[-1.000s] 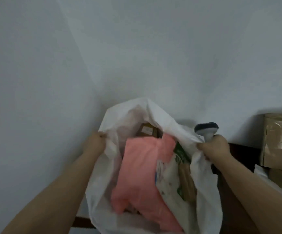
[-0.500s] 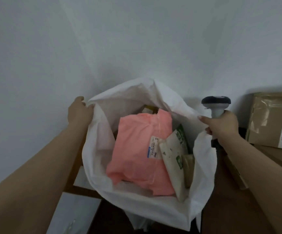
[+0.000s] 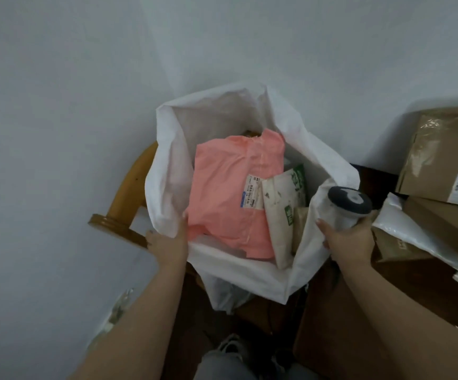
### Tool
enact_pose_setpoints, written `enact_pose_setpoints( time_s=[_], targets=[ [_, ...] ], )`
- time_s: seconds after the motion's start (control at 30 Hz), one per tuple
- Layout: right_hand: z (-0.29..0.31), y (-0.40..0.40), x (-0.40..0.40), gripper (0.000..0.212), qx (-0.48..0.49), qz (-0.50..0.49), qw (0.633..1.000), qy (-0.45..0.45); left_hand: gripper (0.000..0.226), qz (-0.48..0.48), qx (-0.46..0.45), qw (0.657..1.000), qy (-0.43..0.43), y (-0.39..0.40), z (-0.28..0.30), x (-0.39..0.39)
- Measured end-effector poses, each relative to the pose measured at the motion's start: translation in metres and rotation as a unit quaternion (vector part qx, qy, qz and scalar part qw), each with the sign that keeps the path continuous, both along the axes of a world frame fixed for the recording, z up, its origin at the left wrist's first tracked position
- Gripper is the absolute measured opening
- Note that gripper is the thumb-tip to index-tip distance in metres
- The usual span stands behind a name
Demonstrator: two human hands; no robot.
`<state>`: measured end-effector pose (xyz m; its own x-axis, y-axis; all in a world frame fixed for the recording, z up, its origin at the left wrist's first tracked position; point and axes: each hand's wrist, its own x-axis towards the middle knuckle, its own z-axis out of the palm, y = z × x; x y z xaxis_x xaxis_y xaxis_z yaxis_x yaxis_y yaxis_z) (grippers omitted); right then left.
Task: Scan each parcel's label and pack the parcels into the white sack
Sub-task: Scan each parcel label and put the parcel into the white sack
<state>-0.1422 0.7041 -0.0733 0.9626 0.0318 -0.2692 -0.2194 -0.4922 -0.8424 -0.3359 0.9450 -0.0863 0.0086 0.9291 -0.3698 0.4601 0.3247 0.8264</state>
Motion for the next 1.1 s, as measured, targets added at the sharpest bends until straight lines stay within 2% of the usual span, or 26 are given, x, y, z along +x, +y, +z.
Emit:
enact_pose_setpoints(
  time_s=[0.1, 0.13, 0.23, 0.3, 0.37, 0.4, 0.47, 0.5, 0.53, 0.6, 0.67, 0.73, 0.8, 0.87, 0.93, 1.0, 1.1],
  targets=[
    [-0.010, 0.000, -0.004, 0.074, -0.029, -0.006, 0.996, 0.085, 0.093, -0.003, -0.145, 0.978, -0.147, -0.016, -0.011, -0.005],
    [-0.011, 0.002, -0.003, 0.063, -0.044, -0.003, 0.993, 0.109, 0.083, 0.006, -0.156, 0.974, -0.164, -0.015, -0.011, -0.005],
    [0.011, 0.017, 0.010, 0.048, -0.046, 0.007, 0.994, 0.099, 0.064, 0.004, -0.045, 0.990, -0.137, 0.004, 0.014, -0.004],
    [0.043, 0.030, 0.025, 0.053, 0.021, 0.013, 0.998, 0.063, 0.055, 0.019, 0.050, 0.991, -0.126, 0.029, 0.048, 0.000],
    [0.081, 0.041, 0.040, 0.055, 0.095, 0.020, 0.995, 0.009, 0.050, 0.039, 0.110, 0.985, -0.128, 0.054, 0.087, 0.004],
    [0.097, 0.044, 0.044, 0.054, 0.116, 0.023, 0.993, -0.029, 0.041, 0.042, 0.136, 0.982, -0.124, 0.061, 0.104, 0.005],
    [0.116, 0.042, 0.049, 0.053, 0.114, 0.038, 0.990, -0.075, 0.019, 0.030, 0.184, 0.978, -0.098, 0.063, 0.126, 0.004],
    [0.121, 0.038, 0.049, 0.051, 0.087, 0.050, 0.992, -0.070, 0.016, 0.010, 0.184, 0.981, -0.057, 0.059, 0.128, -0.001],
    [0.123, 0.032, 0.048, 0.048, 0.057, 0.060, 0.996, -0.042, 0.019, -0.013, 0.168, 0.986, -0.003, 0.056, 0.123, -0.009],
    [0.123, 0.018, 0.045, 0.037, 0.003, 0.085, 0.993, 0.078, 0.037, -0.059, 0.081, 0.988, 0.115, 0.051, 0.106, -0.028],
    [0.125, 0.005, 0.042, 0.027, -0.044, 0.113, 0.980, 0.156, 0.049, -0.066, 0.002, 0.980, 0.186, 0.051, 0.100, -0.041],
    [0.132, -0.001, 0.043, 0.025, -0.073, 0.125, 0.978, 0.148, 0.067, -0.041, 0.030, 0.968, 0.245, 0.049, 0.116, -0.037],
    [0.136, -0.002, 0.049, 0.030, -0.069, 0.119, 0.985, 0.105, 0.079, -0.056, 0.149, 0.946, 0.281, 0.042, 0.143, -0.021],
    [0.138, -0.001, 0.054, 0.029, -0.063, 0.116, 0.988, 0.079, 0.075, -0.137, 0.290, 0.915, 0.244, 0.032, 0.163, 0.009],
    [0.137, 0.000, 0.057, 0.029, -0.069, 0.124, 0.987, 0.080, 0.073, -0.261, 0.348, 0.880, 0.189, 0.021, 0.164, 0.045],
    [0.132, -0.002, 0.056, 0.022, -0.071, 0.139, 0.983, 0.098, 0.092, -0.332, 0.305, 0.875, 0.177, 0.010, 0.153, 0.079],
    [0.128, -0.008, 0.054, 0.015, -0.050, 0.153, 0.979, 0.123, 0.129, -0.362, 0.151, 0.905, 0.163, -0.011, 0.130, 0.115]
  ],
)
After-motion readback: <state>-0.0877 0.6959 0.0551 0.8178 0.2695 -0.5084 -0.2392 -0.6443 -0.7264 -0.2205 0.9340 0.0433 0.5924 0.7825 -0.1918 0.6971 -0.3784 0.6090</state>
